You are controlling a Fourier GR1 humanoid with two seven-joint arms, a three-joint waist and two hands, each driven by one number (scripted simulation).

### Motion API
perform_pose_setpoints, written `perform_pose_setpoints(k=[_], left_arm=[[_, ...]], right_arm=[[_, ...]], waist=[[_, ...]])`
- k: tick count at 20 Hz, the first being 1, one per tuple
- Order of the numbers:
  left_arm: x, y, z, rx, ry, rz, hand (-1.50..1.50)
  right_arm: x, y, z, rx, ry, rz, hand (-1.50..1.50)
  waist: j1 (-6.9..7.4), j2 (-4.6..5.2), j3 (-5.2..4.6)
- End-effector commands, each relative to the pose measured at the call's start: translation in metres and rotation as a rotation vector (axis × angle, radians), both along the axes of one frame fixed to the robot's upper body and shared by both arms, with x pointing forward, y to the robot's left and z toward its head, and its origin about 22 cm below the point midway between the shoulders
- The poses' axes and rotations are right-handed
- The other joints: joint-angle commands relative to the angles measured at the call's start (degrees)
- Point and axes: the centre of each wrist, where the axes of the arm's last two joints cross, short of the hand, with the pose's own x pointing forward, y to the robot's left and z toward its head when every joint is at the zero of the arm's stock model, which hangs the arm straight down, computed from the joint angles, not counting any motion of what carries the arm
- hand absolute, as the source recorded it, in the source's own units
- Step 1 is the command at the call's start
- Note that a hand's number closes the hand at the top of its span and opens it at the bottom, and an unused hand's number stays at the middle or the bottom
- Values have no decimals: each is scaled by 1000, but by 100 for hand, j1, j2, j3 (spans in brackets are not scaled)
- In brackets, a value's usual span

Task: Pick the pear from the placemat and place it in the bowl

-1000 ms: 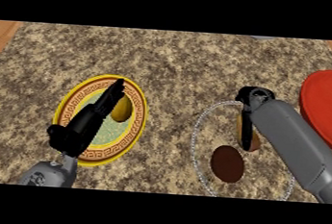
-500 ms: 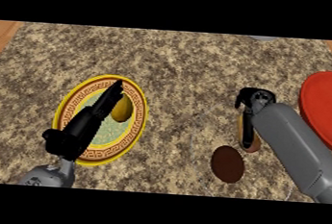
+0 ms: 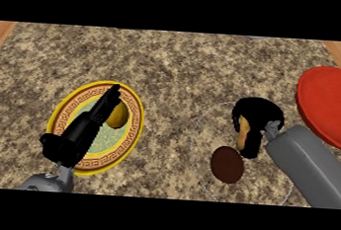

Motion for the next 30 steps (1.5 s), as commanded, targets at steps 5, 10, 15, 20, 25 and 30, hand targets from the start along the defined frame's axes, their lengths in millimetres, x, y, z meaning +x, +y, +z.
perform_pose_setpoints(k=[5,10,15,20,25,30], left_arm=[[-5,-7,-5,-12,3,7,0],[-3,0,-3,-7,-8,-4,0],[-9,11,-12,2,-2,7,0],[0,7,6,-1,-21,-29,0],[18,-5,4,-7,-20,-46,0],[16,-21,-7,-2,-33,-74,0]], right_arm=[[-69,-68,26,49,-362,201,150],[-93,-95,39,135,-640,87,150],[-106,-100,90,395,-837,-36,150],[-113,-136,109,574,-891,-181,150],[-99,-192,137,488,-904,-268,150],[-69,-211,106,322,-994,-286,150]], waist=[[-117,42,20],[-32,72,20],[-33,61,13],[139,107,19],[248,140,16],[383,177,20]])
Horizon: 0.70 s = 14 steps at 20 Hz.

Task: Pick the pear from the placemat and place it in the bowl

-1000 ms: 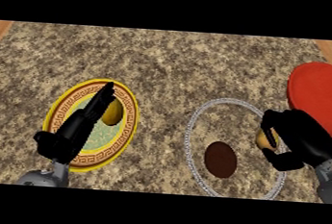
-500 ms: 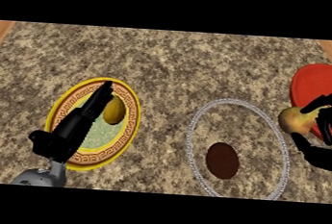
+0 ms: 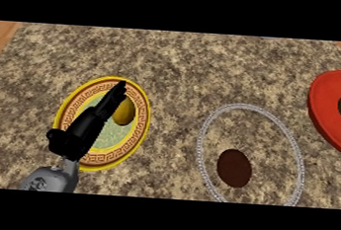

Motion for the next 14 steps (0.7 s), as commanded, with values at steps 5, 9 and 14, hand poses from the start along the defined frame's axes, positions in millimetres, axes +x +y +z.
perform_pose_setpoints(k=[5,9,14], left_arm=[[3,0,-8,0,15,-9,0],[5,14,3,-7,-10,-8,0],[10,3,1,-6,0,-31,0]], right_arm=[[40,-50,-33,-101,-112,-143,150],[54,-63,-42,-165,29,-136,150],[63,-83,-63,-21,353,-147,150]], waist=[[116,29,4],[127,23,1],[272,82,6]])
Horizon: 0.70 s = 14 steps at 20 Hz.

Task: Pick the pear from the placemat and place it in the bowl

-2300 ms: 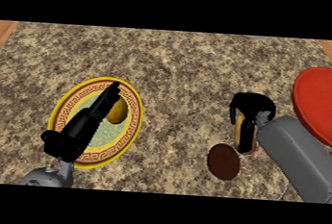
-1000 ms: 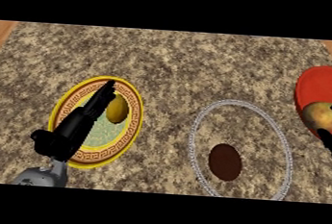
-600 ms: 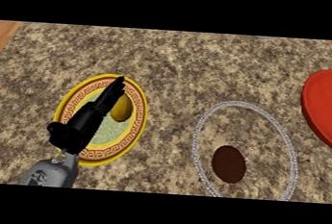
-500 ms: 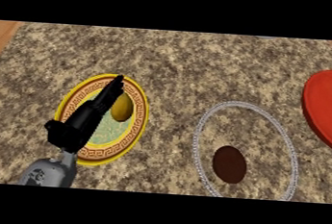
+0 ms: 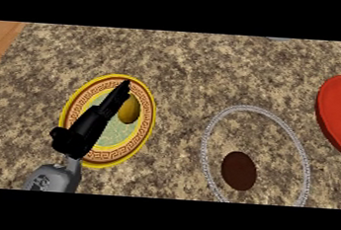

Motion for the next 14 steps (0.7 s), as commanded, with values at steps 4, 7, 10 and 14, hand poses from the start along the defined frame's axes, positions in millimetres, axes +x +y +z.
perform_pose_setpoints(k=[4,7,10,14], left_arm=[[10,-8,18,-10,11,-5,0],[-15,12,4,-2,19,-20,0],[-6,0,10,-7,8,3,0],[-3,3,3,-10,13,5,0]], right_arm=[[18,-32,-11,186,136,98,-150],[26,-26,-22,235,51,147,-150],[47,-18,5,279,-31,114,-150],[24,-55,1,420,-146,20,-150]], waist=[[45,17,13],[18,-16,7],[-40,-29,1],[-54,-13,7]])
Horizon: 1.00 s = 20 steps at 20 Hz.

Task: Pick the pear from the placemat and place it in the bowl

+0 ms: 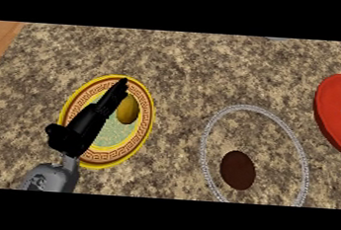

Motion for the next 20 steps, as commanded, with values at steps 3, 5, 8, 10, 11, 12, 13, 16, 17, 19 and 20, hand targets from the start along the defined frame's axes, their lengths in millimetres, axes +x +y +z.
perform_pose_setpoints(k=[3,5,8,10,11,12,13,16,17,19,20], left_arm=[[3,-10,-7,-1,-3,-1,0],[-4,8,16,4,-18,-14,0],[-7,10,-14,14,-3,14,0],[-13,5,-14,9,-3,-13,0],[-12,-10,-13,14,-5,-16,0],[-4,-10,-2,11,-18,-13,0],[1,-4,-3,9,-11,-2,0],[1,-15,7,-12,2,-7,0],[-1,-10,-4,9,-11,1,0],[-7,-4,-9,12,-11,10,0],[-7,-12,-1,-11,-27,-13,0]], right_arm=[[-5,-24,14,236,-145,-157,-150],[-16,-40,23,300,-122,-200,-150],[-49,-71,19,337,-141,-237,-150],[-66,-88,34,375,-156,-287,-150],[-75,-96,42,405,-169,-281,-150],[-82,-98,30,412,-180,-309,-150],[-92,-103,24,436,-209,-316,-150],[-120,-121,33,454,-241,-314,-150],[-125,-122,25,468,-244,-317,-150],[-148,-132,22,455,-220,-327,-150],[-149,-134,29,446,-244,-327,-150]], waist=[[8,32,6],[45,-2,5],[51,51,14],[84,55,19],[38,51,22],[38,59,27],[-2,68,32],[-27,50,43],[-11,82,51],[-19,71,53],[12,77,67]])
